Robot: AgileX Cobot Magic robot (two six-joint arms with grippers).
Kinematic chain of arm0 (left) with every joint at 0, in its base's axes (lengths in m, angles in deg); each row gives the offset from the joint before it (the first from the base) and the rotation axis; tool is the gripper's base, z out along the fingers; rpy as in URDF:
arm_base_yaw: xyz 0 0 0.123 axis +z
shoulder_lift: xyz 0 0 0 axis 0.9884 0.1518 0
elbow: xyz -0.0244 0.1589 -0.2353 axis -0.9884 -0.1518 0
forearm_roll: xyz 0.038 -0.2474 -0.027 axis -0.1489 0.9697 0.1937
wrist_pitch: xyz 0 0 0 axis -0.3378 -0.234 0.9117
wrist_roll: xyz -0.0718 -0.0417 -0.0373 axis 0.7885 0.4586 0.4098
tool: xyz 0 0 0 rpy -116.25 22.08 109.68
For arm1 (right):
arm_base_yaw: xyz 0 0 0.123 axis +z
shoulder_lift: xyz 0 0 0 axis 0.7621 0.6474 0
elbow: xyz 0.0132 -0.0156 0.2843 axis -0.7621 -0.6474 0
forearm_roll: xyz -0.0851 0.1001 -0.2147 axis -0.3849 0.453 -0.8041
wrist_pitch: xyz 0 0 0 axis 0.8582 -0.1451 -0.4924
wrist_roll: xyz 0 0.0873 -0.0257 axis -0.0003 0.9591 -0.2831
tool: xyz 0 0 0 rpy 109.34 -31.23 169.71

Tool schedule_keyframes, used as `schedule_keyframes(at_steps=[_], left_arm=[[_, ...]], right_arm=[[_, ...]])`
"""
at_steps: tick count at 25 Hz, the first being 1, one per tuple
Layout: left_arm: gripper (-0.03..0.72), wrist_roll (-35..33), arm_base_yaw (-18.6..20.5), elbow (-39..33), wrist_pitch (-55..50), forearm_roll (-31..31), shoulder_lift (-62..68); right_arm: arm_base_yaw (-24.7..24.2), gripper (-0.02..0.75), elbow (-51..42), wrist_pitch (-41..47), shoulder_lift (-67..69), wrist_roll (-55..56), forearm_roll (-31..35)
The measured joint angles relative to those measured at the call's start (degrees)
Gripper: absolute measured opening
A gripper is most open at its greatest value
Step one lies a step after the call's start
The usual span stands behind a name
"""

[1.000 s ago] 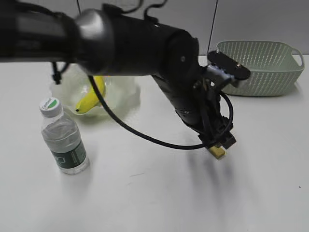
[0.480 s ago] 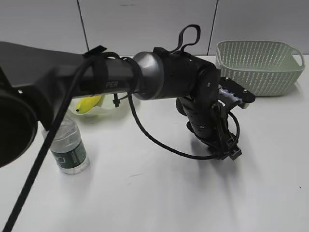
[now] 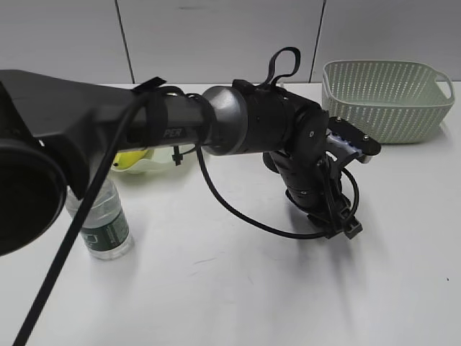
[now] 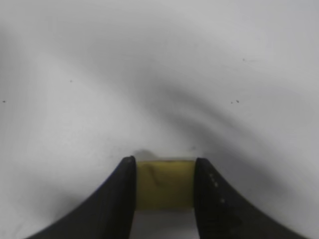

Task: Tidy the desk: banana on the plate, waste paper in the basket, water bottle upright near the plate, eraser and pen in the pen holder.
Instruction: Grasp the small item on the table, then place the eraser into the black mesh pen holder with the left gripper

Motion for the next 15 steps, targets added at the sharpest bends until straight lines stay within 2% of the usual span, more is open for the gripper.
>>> schedule_keyframes(at_steps=[6, 9, 15], left_arm=[[0.265, 0.02, 0.0, -0.07, -0.31, -0.05, -2.76], [0.265, 0.02, 1.1, -0.07, 3.36, 0.0, -7.79], [0.265, 0.02, 8.54, 0.1, 13.2, 0.59, -12.22]], right_arm=[[0.0, 0.33, 0.0, 0.0, 0.0, 0.0, 0.0], [0.0, 0.33, 0.0, 0.0, 0.0, 0.0, 0.0], [0.0, 0.33, 0.0, 0.0, 0.0, 0.06, 0.05]])
